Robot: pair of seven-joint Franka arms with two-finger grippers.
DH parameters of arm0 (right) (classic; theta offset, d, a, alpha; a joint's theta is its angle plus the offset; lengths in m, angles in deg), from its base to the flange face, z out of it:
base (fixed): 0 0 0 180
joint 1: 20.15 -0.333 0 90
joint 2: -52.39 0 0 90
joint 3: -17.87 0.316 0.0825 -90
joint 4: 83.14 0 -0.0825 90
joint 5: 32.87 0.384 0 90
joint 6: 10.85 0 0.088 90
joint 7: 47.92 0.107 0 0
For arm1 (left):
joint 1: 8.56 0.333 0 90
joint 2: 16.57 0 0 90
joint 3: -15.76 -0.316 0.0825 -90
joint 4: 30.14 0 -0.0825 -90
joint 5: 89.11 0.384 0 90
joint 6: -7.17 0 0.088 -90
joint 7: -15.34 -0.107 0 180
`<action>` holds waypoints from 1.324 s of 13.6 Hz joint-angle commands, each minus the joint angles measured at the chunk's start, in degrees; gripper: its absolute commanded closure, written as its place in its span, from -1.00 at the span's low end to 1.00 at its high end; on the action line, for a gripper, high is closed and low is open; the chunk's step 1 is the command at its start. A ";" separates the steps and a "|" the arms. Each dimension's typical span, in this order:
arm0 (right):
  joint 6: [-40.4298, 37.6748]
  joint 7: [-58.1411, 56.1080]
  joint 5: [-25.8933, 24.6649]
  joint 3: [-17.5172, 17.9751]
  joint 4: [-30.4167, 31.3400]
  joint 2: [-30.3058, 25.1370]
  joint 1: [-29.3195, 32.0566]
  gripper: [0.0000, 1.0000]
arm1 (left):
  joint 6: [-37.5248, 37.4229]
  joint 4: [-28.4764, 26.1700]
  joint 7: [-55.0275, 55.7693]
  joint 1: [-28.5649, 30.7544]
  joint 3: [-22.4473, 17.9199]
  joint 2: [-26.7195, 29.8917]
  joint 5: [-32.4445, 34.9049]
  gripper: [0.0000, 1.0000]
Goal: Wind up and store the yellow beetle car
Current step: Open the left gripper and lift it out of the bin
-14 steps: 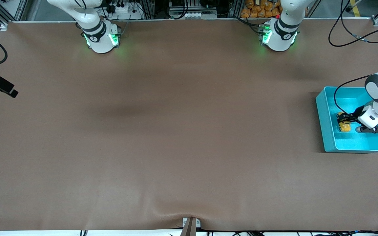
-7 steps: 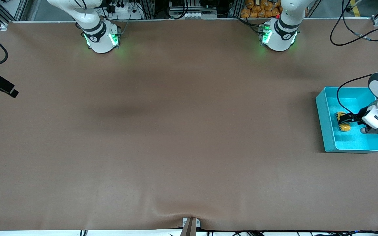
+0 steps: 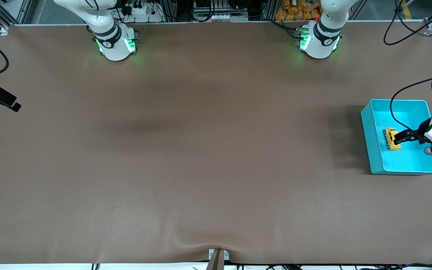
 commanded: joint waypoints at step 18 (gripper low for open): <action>-0.53 -0.53 -0.19 0.20 -0.73 0.55 0.25 -1.00 | -45.49 21.29 11.36 -34.26 -15.36 17.75 -7.30 -1.00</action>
